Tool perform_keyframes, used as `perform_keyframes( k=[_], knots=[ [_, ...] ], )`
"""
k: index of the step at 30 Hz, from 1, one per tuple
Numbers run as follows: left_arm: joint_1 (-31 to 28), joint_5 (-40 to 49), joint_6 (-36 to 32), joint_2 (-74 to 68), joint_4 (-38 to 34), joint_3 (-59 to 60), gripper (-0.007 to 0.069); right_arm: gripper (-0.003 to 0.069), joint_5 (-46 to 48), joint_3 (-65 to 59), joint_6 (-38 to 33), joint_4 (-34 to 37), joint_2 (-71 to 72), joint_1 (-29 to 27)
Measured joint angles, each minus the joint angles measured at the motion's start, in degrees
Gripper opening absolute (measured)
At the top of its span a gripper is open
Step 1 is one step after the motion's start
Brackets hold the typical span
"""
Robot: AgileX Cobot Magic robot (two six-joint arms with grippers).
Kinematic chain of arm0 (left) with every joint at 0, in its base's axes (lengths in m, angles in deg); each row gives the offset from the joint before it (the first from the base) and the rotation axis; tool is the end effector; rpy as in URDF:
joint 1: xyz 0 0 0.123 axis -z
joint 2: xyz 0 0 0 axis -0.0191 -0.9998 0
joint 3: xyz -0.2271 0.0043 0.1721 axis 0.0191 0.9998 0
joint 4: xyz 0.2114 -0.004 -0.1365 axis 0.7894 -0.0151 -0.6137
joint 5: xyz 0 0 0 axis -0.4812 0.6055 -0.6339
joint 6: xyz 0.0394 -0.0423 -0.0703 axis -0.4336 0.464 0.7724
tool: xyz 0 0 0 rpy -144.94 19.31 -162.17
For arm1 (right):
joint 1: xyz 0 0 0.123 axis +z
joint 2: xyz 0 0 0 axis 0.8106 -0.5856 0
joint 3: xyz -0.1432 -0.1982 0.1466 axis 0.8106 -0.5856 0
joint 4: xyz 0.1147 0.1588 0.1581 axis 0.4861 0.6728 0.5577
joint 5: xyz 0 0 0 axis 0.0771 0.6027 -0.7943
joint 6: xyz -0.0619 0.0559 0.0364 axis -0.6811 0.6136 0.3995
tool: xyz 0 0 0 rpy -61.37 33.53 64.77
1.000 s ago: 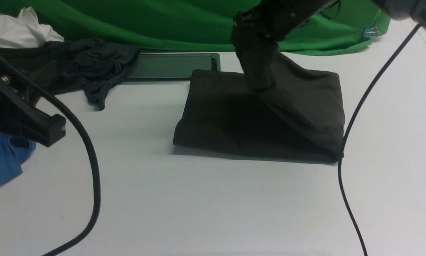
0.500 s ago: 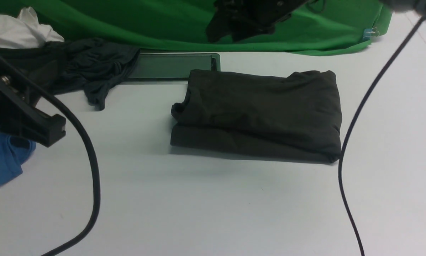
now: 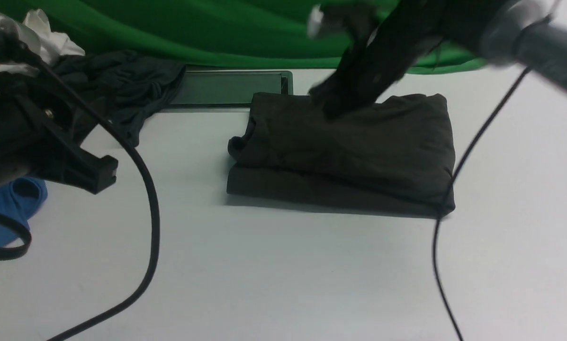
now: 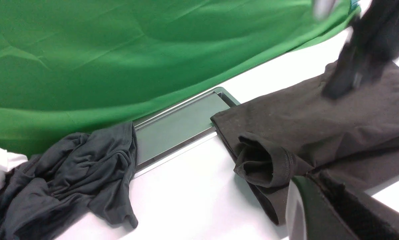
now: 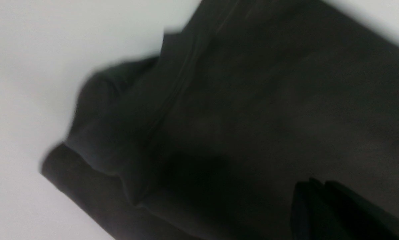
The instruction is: Fold a long-sleeved shirt on a white desktop.
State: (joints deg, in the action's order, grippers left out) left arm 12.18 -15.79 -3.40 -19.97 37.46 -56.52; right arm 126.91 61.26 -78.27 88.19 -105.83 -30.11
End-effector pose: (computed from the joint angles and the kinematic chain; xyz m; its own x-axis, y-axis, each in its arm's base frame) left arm 0.1752 -0.0496 0.3484 -0.2250 0.3370 -0.9142 0.3875 0.8919 0.2334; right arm 0.4456 0.2200 0.2132 -0.8024 -0.4028 -0.4403 -0.5160 0.8389 0.1730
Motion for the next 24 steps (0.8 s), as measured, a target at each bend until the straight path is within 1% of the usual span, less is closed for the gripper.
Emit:
perform_keyframes(
  k=[3,8,12,14,18,19,20,21,23,24],
  knots=[
    [0.0,0.23,0.0,-0.07,-0.29,0.0,0.0018,0.0029,3.53,-0.23,-0.1,0.13,-3.11,1.91],
    [0.0,0.72,0.0,-0.07,-0.84,0.0,0.0018,0.0029,7.79,-0.23,-0.79,0.18,-3.12,3.83],
    [0.0,1.05,1.36,-2.29,-1.03,-0.78,0.0018,0.0029,9.51,-0.23,-1.38,0.02,0.58,4.62],
    [0.0,2.38,2.22,-6.19,-1.87,-3.43,0.0018,0.0029,11.3,-0.23,-1.45,-1.69,4.25,4.22],
    [0.0,3.94,2.22,-15.34,-4.62,-8.73,0.0018,0.0028,14.03,-0.42,-1.08,-5.02,8.89,1.69],
    [0.0,4.09,1.48,-19.95,-6.67,-12.04,0.0018,0.0028,14.09,-1.55,-0.56,-6.12,10.88,-0.82],
    [0.0,4.14,0.15,-23.28,-8.43,-14.14,0.0018,0.0028,13.91,-2.74,-0.01,-6.44,11.9,-2.68],
    [0.0,4.14,-0.59,-23.94,-8.83,-14.56,0.0018,0.0028,13.84,-3.04,-0.01,-6.54,12.09,-3.07],
    [1.03,4.56,-6.58,-33.33,-13.93,-20.98,0.0018,0.0028,11.45,-8.07,1.31,-7.46,13.81,-8.49],
    [1.33,4.7,-7.46,-34.03,-14.13,-21.47,0.0018,0.0028,10.91,-8.41,1.47,-7.47,13.86,-8.82]
  ],
)
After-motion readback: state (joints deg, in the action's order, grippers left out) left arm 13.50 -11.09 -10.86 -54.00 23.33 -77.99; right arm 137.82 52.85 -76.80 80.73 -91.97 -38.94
